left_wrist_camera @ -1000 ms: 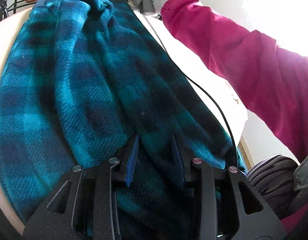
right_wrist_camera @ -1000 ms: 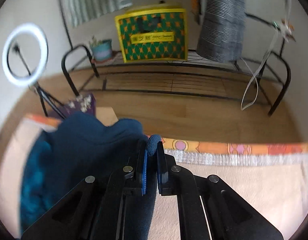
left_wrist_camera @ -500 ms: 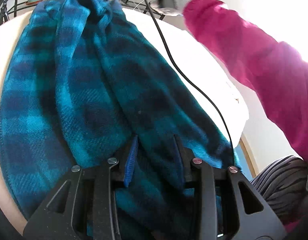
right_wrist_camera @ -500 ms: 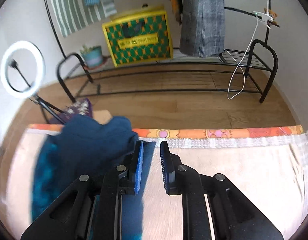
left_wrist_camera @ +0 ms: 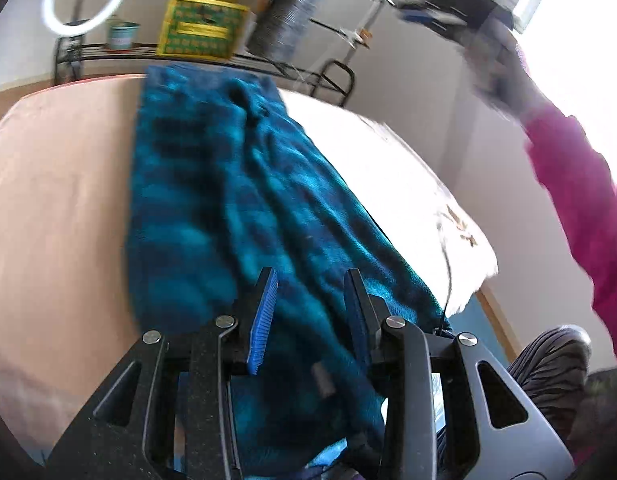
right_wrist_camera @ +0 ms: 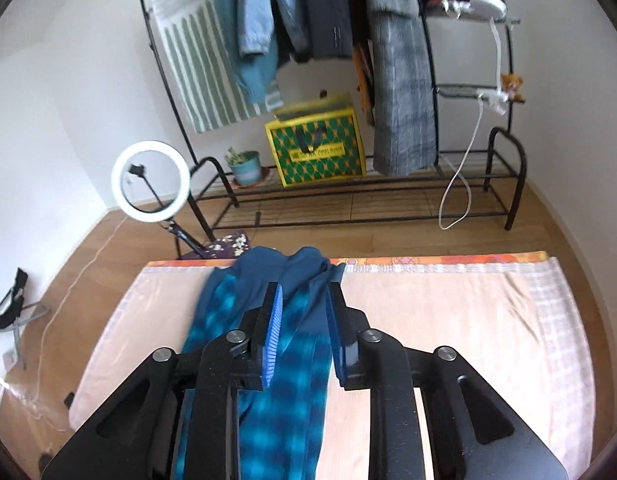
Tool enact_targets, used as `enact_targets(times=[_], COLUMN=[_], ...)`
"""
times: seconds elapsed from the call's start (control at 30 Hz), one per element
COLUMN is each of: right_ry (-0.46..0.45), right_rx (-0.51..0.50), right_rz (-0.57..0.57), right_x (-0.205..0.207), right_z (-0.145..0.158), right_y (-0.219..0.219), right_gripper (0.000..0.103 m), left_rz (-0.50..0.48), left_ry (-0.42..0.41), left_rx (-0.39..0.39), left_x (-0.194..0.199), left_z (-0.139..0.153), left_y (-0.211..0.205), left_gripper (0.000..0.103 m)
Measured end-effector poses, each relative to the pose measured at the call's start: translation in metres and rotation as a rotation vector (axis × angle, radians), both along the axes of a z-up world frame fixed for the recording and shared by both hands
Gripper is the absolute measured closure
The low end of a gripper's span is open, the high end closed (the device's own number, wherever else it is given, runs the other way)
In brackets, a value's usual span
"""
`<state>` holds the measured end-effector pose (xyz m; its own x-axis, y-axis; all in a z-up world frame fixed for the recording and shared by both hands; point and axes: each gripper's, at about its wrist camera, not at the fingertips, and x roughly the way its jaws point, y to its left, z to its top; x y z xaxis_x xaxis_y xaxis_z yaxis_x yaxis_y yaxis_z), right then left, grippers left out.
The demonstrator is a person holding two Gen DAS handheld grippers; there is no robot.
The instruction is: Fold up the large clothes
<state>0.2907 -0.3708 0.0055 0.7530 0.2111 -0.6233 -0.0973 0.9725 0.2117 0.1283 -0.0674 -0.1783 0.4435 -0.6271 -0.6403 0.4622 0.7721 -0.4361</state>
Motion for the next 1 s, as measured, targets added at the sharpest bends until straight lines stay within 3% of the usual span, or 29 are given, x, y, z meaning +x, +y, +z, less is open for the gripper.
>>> enact_targets(times=[0.17,0.3,0.33,0.4,0.43,0.63,0.8,0.9,0.97,1.0], right_ry=[-0.028,-0.021,-0.007,0.021,0.044,0.18,0.272,0.296,0.31,0.312], right_rx=[0.005,-0.004,0.005,0.028,0.027,0.022,-0.068,-0.183,-0.21,-0.206], right_rz=[0.027,0.11,0.131,0.18,0.198,0.282,0.282,0.277,0.251,0.239], right_x=[-0.09,-0.16,-0.175,-0.203,-0.214,-0.256,-0.276,-0.282,-0.283,-0.284], right_z=[0.032,0.032,0.027,0.01,-0.002,-0.073,-0.129,-0.151,-0.161,-0.161], right_y=[0.012,0.037,0.043,0.06,0.07,0.12,0.145,0.154,0.145,0.138], right_gripper=[0.082,0.081,0.075,0.061,0.06,0.06,0.06,0.06,0.06,0.06], left_rz=[0.098,0.143,0.15,0.162,0.167,0.19,0.191,0.179,0.145,0.131], left_ry=[0.001,-0.008,-0.006,-0.007,-0.007,-0.006,0.004,-0.002,-0.002,-0.002], left_rx=[-0.019,-0.028,-0.032,-0.038,-0.045,-0.09,-0.086,-0.095,-0.081,-0.074], left_x=[-0.018,-0.028,-0.031,-0.039,-0.042,-0.062,-0.076,-0.083,-0.085,-0.084], left_z=[0.011,0.025,0.028,0.034,0.036,0.05,0.065,0.072,0.071,0.07], left_y=[0.053,0.081,0.086,0.091,0.093,0.098,0.096,0.094,0.085,0.081], left_gripper=[0.069,0.069,0.069,0.069,0.069,0.069,0.069,0.069,0.065,0.058])
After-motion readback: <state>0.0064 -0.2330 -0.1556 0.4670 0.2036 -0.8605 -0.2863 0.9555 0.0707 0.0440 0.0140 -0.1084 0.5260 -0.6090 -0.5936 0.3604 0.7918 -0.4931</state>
